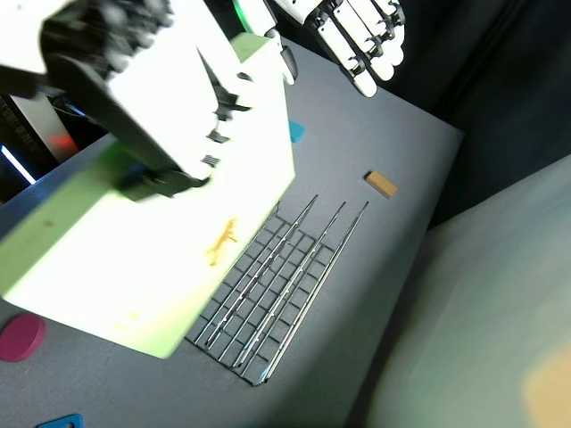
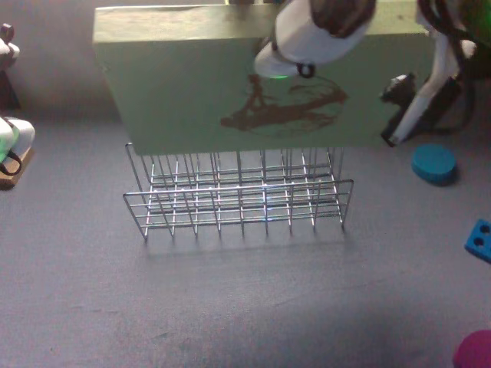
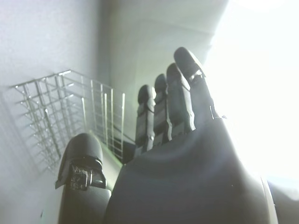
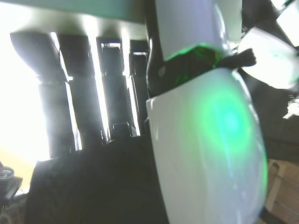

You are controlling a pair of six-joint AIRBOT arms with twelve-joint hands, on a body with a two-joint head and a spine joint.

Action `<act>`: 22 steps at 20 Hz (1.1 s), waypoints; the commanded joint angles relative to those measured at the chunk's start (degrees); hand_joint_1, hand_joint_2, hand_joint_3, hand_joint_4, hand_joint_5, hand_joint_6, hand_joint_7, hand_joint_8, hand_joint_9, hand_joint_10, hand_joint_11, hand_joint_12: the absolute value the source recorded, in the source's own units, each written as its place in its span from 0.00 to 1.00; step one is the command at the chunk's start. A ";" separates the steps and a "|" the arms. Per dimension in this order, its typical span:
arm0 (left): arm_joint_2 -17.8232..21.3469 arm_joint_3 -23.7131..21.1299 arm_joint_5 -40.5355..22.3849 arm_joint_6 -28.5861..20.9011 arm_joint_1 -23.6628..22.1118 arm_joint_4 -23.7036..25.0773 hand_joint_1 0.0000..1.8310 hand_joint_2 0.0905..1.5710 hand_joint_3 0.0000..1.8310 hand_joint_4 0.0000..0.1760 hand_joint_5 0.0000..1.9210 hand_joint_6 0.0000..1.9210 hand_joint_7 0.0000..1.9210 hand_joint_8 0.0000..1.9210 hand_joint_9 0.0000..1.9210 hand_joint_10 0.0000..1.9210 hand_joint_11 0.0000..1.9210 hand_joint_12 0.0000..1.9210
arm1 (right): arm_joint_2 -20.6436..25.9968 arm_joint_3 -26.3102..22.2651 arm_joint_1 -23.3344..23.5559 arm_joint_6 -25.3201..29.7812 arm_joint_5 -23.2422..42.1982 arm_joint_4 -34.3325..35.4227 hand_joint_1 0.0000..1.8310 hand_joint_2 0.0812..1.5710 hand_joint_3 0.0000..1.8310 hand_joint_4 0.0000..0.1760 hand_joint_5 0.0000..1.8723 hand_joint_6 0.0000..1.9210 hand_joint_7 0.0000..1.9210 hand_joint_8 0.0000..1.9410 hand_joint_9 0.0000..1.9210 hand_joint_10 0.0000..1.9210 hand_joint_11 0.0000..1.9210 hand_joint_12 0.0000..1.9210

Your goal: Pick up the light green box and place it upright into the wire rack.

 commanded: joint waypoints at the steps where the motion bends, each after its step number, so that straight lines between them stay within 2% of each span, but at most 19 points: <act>1: 0.05 0.05 -0.36 0.42 -0.98 5.06 0.03 0.89 0.00 0.00 0.09 0.00 0.07 0.00 0.07 0.00 0.00 0.40 | -0.72 0.39 0.48 0.48 3.16 -4.31 0.69 0.65 0.00 0.00 0.55 0.49 0.67 0.26 0.58 0.45 0.47 0.76; 2: 0.05 0.01 -0.36 0.42 -0.98 5.04 0.03 0.89 0.00 0.00 0.09 0.00 0.07 0.00 0.07 0.00 0.00 0.40 | -1.65 1.24 0.33 0.84 3.16 -4.32 0.75 0.65 0.00 0.00 0.53 0.50 0.65 0.25 0.54 0.55 0.46 0.77; 5: 0.05 -0.14 -0.36 0.42 -0.99 5.05 0.01 0.89 0.00 0.00 0.10 0.00 0.07 0.00 0.07 0.00 0.00 0.40 | -3.34 2.50 -0.50 1.53 2.99 -4.31 0.76 0.66 0.00 0.00 0.52 0.51 0.64 0.26 0.52 0.59 0.45 0.77; 18: 0.02 0.01 0.71 0.34 -1.39 5.06 0.01 0.89 0.00 0.00 0.10 0.00 0.08 0.00 0.07 0.00 0.00 0.39 | -8.00 7.35 -4.78 4.32 2.22 -4.38 0.76 0.66 0.00 0.00 0.52 0.51 0.63 0.27 0.52 0.59 0.45 0.77; 19: 0.02 -0.05 0.90 0.34 -1.39 5.05 0.01 0.89 0.00 0.00 0.10 0.00 0.08 0.00 0.07 0.00 0.00 0.39 | -8.41 7.87 -4.88 4.53 2.25 -4.39 0.70 0.65 0.00 0.00 0.54 0.51 0.65 0.29 0.55 0.51 0.45 0.76; 20: 0.02 -0.11 1.14 0.33 -1.39 5.05 0.00 0.90 0.00 0.00 0.10 0.00 0.08 0.00 0.07 0.00 0.00 0.39 | -8.75 8.27 -4.96 4.71 2.33 -4.39 0.69 0.65 0.00 0.00 0.54 0.51 0.65 0.29 0.57 0.48 0.45 0.75; 22: 0.01 -0.14 1.15 0.24 -1.38 5.05 0.00 0.90 0.00 0.00 0.10 0.00 0.08 0.00 0.07 0.00 0.00 0.39 | -9.63 9.29 -5.41 4.85 2.43 -4.40 0.69 0.65 0.00 0.00 0.54 0.51 0.65 0.29 0.57 0.47 0.45 0.75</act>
